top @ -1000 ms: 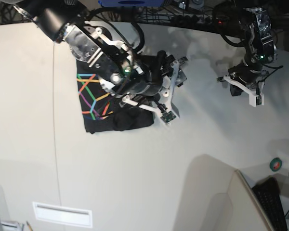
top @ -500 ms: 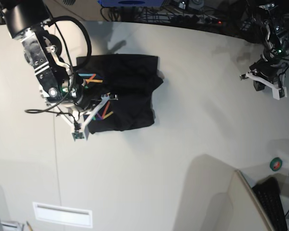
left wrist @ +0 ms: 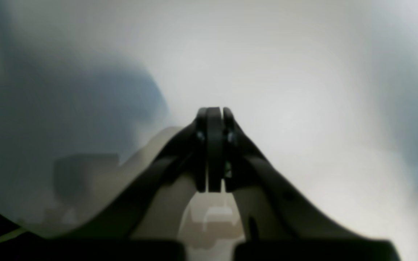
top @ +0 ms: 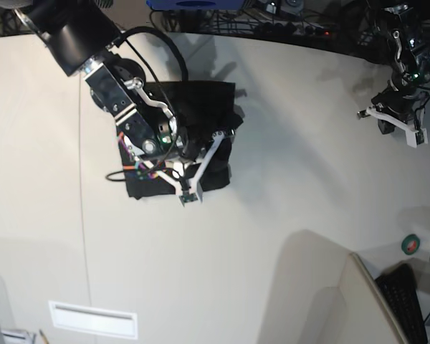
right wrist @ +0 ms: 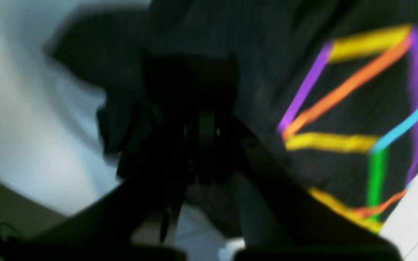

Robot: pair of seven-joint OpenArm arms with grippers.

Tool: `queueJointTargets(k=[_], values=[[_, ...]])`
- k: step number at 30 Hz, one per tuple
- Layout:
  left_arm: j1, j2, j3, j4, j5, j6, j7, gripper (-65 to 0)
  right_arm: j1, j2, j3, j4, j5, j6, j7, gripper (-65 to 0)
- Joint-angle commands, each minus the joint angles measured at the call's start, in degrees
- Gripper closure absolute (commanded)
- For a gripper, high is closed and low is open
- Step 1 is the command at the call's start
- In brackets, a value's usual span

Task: Layout the t-shirt on the table in an organized manner, then fold the t-shirt properly
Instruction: 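Press and smooth the folded shirt bundle with the right gripper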

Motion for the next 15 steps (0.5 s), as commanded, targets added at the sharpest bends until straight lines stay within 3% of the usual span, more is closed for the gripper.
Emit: queueJointTargets(k=[1,6,9,12,15], values=[[-0.11,-0.93,-0.31,0.87,-0.37,0.05,-1.12,0.0,2.54,-1.69,-0.93,-0.26,0.27,0.02,1.18,0.0],[-0.28,-0.93,-0.31,0.87,-0.37,0.05,-1.12,0.0,10.27,-6.26,-5.15,-8.96,0.27,0.02,7.86,0.0],[-0.46,-0.93,-0.31,0.87,-0.37,0.05,-1.12,0.0,12.82,-7.23,-5.77,-8.61,0.27,0.02,10.41,0.0],[-0.37,-0.93,-0.31,0.87,-0.37,0.05,-1.12,0.0,13.44,-6.44,-5.33,-3.07,0.01,0.02,4.61,0.0],[-0.20,-1.11,-0.75,0.87,-0.37,0.05,-1.12,0.0,12.74,-2.22,-5.24,0.80,0.01,0.02,-2.86,0.0]])
